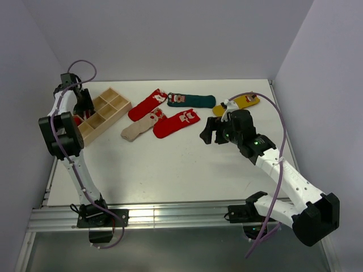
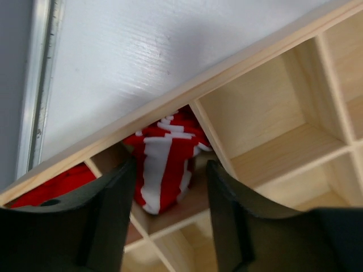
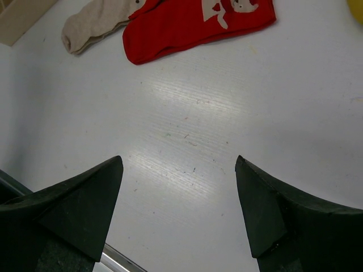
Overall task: Roll the socks
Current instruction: Place the sock in the storage box.
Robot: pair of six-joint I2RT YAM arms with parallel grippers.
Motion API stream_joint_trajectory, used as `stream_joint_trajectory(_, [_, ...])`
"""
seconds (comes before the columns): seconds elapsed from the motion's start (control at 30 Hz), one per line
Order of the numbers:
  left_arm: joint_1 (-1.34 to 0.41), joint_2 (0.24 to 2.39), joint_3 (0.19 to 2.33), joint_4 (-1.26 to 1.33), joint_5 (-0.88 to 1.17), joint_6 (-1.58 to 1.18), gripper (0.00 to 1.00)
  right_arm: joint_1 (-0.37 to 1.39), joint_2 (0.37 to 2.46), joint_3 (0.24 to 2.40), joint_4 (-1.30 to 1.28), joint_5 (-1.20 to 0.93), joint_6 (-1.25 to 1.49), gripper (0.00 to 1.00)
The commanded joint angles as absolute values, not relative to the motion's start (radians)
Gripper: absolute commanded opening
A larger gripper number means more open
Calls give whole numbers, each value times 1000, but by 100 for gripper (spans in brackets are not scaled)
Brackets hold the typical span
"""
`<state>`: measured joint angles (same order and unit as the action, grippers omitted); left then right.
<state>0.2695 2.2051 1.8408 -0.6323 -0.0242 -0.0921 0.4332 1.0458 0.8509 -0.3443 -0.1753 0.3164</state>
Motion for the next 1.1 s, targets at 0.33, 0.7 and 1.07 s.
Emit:
stream_joint_trajectory(0.33, [268,1758,1812,-513,35,-405,75,417,1020,899,-324,-54,348,95])
stream_joint_trajectory(0.7, [236,1126,1244,-308,166,-565,99,295,1276,1087,-394,91,465,100])
stream_joint_trajectory(1.07, [-115,829,856,-298,-28,-445,99,121,1667,1275,-262,-32,462,95])
